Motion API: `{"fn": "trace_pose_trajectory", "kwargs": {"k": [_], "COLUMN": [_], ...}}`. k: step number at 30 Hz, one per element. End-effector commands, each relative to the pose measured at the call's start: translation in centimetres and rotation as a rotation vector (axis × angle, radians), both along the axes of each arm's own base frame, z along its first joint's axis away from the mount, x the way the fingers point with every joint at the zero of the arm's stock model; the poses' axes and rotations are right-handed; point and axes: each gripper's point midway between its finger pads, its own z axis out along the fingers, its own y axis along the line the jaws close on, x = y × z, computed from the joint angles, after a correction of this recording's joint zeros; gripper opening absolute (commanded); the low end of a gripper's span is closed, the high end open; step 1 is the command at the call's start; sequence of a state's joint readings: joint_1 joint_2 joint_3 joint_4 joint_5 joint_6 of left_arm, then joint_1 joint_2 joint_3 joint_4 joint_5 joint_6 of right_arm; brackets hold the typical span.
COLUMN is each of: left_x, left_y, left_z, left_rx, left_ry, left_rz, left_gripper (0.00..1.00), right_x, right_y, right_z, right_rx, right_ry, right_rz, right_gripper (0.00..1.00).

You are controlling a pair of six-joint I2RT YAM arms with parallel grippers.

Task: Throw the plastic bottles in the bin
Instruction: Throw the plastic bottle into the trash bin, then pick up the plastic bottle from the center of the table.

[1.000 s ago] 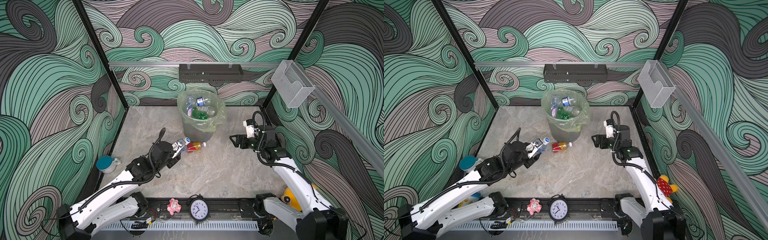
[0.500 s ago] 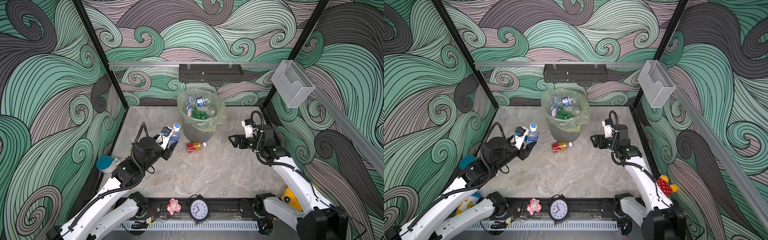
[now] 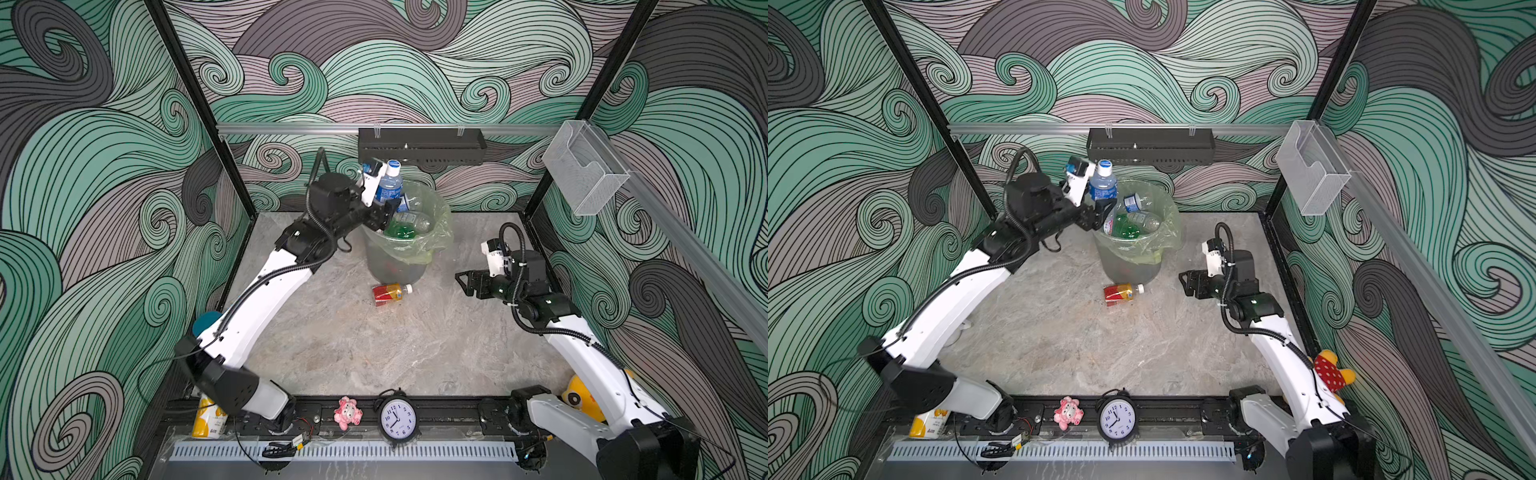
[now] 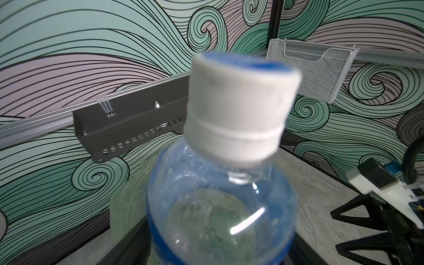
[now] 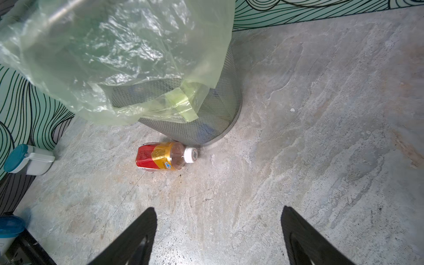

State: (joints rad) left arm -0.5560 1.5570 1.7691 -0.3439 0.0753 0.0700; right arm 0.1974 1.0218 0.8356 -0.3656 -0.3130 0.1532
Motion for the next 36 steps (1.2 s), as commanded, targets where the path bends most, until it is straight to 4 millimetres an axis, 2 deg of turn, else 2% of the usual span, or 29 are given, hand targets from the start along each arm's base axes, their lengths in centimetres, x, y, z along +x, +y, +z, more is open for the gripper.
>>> {"fn": "trace_pose_trajectory", "kwargs": {"k": [1, 5, 8, 9, 13, 20, 24, 29, 32, 36], "left_x": [1.0, -0.6, -2.5, -3.4, -6.0, -9.6, -11.0, -11.7, -11.6, -11.4], "left_y": [0.5, 1.8, 3.7, 4.7, 8.5, 16.1, 18.8, 20.5, 21.1, 21.7], "left_z": [-2.2, -3.1, -3.5, -3.1, -4.7, -9.2, -12.1, -15.4, -16.1, -16.3], "left_rx": [0.031, 0.026, 0.036, 0.035, 0.084, 0.103, 0.080, 0.047, 0.020, 0.003], "left_ry": [0.113, 0.130, 0.132, 0.119, 0.135, 0.205, 0.267, 0.327, 0.334, 0.332], "left_rz": [0.034, 0.055, 0.088, 0.105, 0.191, 0.388, 0.457, 0.515, 0.537, 0.559], "left_gripper": [0.86, 0.92, 0.94, 0.94, 0.95, 0.98, 0.99, 0.99, 0.98, 0.99], "right_x": [-0.8, -1.3, -1.3, -1.3, -1.8, -4.4, -5.5, -6.4, -6.9, -6.5], "right_y": [-0.6, -0.8, -0.2, 0.2, 2.8, 8.9, 11.3, 14.1, 15.9, 17.9], "right_z": [0.3, 0.6, 1.0, 1.1, 1.5, 2.2, 1.9, -0.2, -2.1, -5.4], "right_rx": [-0.044, -0.066, -0.056, -0.052, -0.079, -0.150, -0.201, -0.316, -0.421, -0.541], "right_ry": [-0.011, -0.021, -0.032, -0.037, -0.069, -0.194, -0.237, -0.202, -0.161, -0.086], "right_rz": [-0.004, 0.003, 0.038, 0.059, 0.180, 0.474, 0.601, 0.763, 0.888, 1.018], "right_gripper": [0.85, 0.86, 0.85, 0.85, 0.84, 0.81, 0.81, 0.80, 0.77, 0.76]}}
